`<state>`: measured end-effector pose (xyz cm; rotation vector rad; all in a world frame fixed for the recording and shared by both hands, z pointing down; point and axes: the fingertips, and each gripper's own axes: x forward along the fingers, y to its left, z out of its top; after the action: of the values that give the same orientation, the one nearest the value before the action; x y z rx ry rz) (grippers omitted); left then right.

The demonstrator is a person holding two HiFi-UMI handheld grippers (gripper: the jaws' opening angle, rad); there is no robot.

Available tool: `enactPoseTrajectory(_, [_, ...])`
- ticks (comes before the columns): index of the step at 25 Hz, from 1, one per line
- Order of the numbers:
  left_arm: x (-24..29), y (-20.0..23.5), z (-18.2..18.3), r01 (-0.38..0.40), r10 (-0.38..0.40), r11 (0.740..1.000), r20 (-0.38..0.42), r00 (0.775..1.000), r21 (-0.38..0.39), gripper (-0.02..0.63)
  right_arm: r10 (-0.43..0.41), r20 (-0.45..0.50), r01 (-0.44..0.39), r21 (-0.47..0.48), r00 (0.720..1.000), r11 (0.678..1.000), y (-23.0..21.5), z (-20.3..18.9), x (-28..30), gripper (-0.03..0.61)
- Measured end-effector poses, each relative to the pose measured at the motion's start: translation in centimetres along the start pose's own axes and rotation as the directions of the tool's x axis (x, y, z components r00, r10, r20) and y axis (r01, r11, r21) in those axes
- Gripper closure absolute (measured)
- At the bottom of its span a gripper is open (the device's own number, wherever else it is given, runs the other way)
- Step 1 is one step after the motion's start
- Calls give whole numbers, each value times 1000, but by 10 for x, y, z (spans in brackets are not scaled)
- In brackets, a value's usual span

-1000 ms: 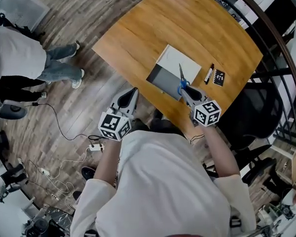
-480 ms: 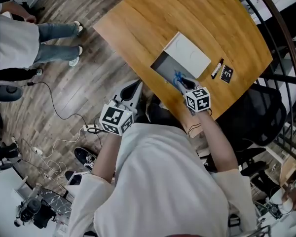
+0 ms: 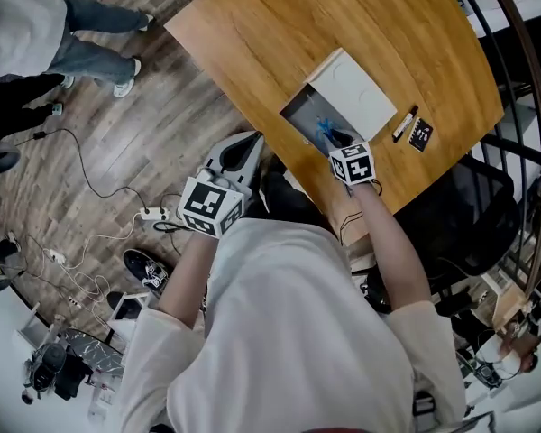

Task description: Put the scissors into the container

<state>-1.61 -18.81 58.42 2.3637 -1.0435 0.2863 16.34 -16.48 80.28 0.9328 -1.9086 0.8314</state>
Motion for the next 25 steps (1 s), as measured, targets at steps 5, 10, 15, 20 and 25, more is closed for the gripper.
enactPoseTrajectory(5, [4,12,-8,-5,5,1000,-14,1000,-20,620,-19,-75,19,-7,997,1000,-4,-4,21,495])
enactPoseTrajectory(10, [-1,21,-11,-24,23,999,-22,999,-35,620,-50,-135,47,-27,990,999,-8,-6,36,495])
enactPoseTrajectory(15, [-3,24,-16,-42,40,998,-25,999,-47,620,-85,-165,79,-46,983,996,-14,-12,46,494])
enactPoseTrajectory(20, [-9,21,-21,-57,56,997,-21,998,-49,620,-92,-160,82,-70,983,994,-14,-12,48,479])
enactPoseTrajectory(25, [-16,13,-20,-66,65,997,-8,998,-35,620,-70,-131,60,-78,989,995,-9,-5,41,463])
